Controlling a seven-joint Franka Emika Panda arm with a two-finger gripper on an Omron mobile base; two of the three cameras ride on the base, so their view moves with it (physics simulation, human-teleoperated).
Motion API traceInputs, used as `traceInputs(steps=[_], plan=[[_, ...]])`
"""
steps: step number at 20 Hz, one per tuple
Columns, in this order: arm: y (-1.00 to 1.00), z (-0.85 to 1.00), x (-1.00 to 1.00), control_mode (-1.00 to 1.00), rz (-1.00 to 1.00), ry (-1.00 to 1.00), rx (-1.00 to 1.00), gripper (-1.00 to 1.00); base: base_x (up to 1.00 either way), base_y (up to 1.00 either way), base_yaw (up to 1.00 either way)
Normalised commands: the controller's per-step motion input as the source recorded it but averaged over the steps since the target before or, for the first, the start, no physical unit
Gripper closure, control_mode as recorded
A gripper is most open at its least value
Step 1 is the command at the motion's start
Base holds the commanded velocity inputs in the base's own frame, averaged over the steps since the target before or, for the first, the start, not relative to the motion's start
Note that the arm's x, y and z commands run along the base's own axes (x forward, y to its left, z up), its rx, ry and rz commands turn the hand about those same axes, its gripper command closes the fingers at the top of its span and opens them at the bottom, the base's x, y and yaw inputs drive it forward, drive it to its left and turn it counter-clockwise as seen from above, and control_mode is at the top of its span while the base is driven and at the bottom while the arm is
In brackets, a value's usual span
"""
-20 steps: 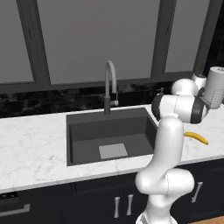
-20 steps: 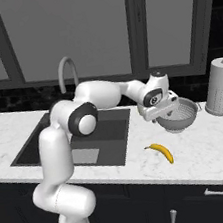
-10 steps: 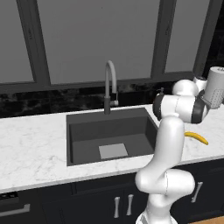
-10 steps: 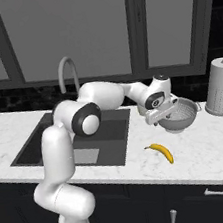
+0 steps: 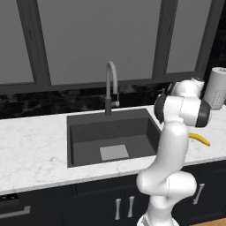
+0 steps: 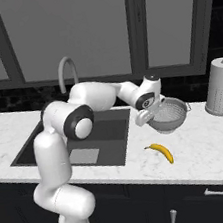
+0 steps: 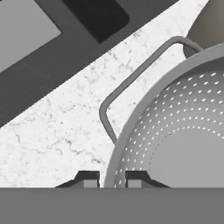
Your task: Put the colander in the sink, put the banana in the colander, and turn on the sink faucet and pour water over the colander.
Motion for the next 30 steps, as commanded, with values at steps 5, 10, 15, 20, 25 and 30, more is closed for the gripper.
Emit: traceInputs(steps=[5,10,15,20,25,30], plan=[[0.88,0.25,-0.22,-1.00,0.24,-0.09,0.00,1.00,0.00,0.00,0.00],[0.72,0.80,-0.38,-1.00,0.21,-0.21,0.02,1.00,0.00,0.00,0.00],[0.55,0.76,-0.55,-1.00,0.22,-0.20,0.01,1.00,0.00,0.00,0.00],[0.57,0.18,-0.52,-1.00,0.32,-0.04,0.00,1.00,0.00,0.00,0.00],[0.38,0.00,-0.11,-1.00,0.46,0.00,0.00,1.00,0.00,0.00,0.00],[0.21,-0.02,0.00,-1.00,0.47,0.00,0.00,1.00,0.00,0.00,0.00]])
